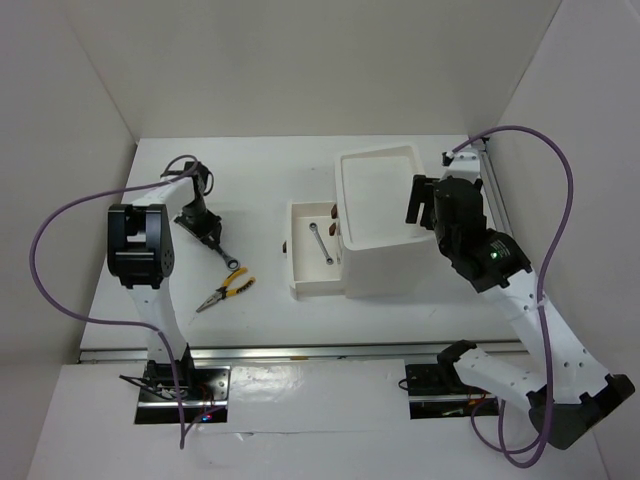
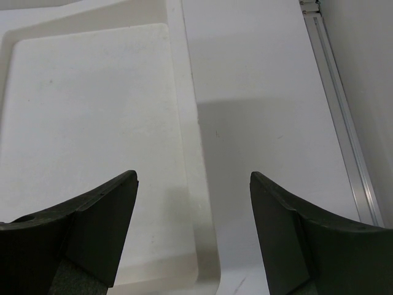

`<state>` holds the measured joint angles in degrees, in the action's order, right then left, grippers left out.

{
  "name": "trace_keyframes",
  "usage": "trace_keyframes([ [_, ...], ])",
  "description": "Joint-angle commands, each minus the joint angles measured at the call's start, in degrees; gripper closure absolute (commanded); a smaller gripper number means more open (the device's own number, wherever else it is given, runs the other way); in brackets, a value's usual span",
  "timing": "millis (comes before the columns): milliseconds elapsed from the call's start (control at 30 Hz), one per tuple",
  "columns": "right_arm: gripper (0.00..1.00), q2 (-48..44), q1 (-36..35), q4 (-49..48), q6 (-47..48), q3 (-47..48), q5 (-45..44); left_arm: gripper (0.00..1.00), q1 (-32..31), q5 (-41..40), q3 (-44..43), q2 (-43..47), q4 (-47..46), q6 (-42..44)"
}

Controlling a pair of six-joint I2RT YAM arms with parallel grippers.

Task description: Sort the tools into containers

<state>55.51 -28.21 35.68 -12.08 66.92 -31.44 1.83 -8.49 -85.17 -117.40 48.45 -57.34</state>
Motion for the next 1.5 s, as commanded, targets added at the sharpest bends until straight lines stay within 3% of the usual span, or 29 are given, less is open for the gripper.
trace_keyframes([
  [0,0.19,-1.2,-1.3,-1.7,0.7,0.9,-2.1,0.74,1.1,-5.0,2.4,-5.6,1.8,0.7],
  [133,0.19,-2.2,-1.9,-1.1,0.7,1.5,-3.5,1.0,1.1,-5.0,2.4,-7.7,1.1,4.8],
  [267,0.19,-2.2,-2.5,-1.7,0.7,0.9,-3.5,1.0,0.4,-3.9,0.9,-9.6,0.6,9.3],
  [467,0.19,-2.8,-2.5,-1.7,0.7,0.3,-4.0,1.0,-3.2,-3.6,3.8,5.3,-7.7,13.9],
  [633,0.19,-3.3,-3.5,-1.7,0.7,0.3,-5.3,1.0,-5.2,8.3,9.6,16.5,-18.5,18.3],
  [1000,0.19,-3.3,-5.4,0.1,0.7,0.3,-8.8,1.0,-8.4,21.8,10.3,28.0,-26.1,20.1],
  [1133,0.19,-2.7,-5.4,0.1,0.7,0.8,-8.8,1.0,-12.4,30.8,6.1,28.0,-29.0,23.1],
  [1300,0.19,-2.8,-5.4,0.7,0.7,1.4,-9.3,1.0,-19.3,29.8,-2.0,24.0,-25.8,27.3],
  [1467,0.19,-3.3,-5.9,0.7,0.7,1.4,-9.9,1.0,-23.8,28.6,-2.7,20.2,-24.9,31.5],
])
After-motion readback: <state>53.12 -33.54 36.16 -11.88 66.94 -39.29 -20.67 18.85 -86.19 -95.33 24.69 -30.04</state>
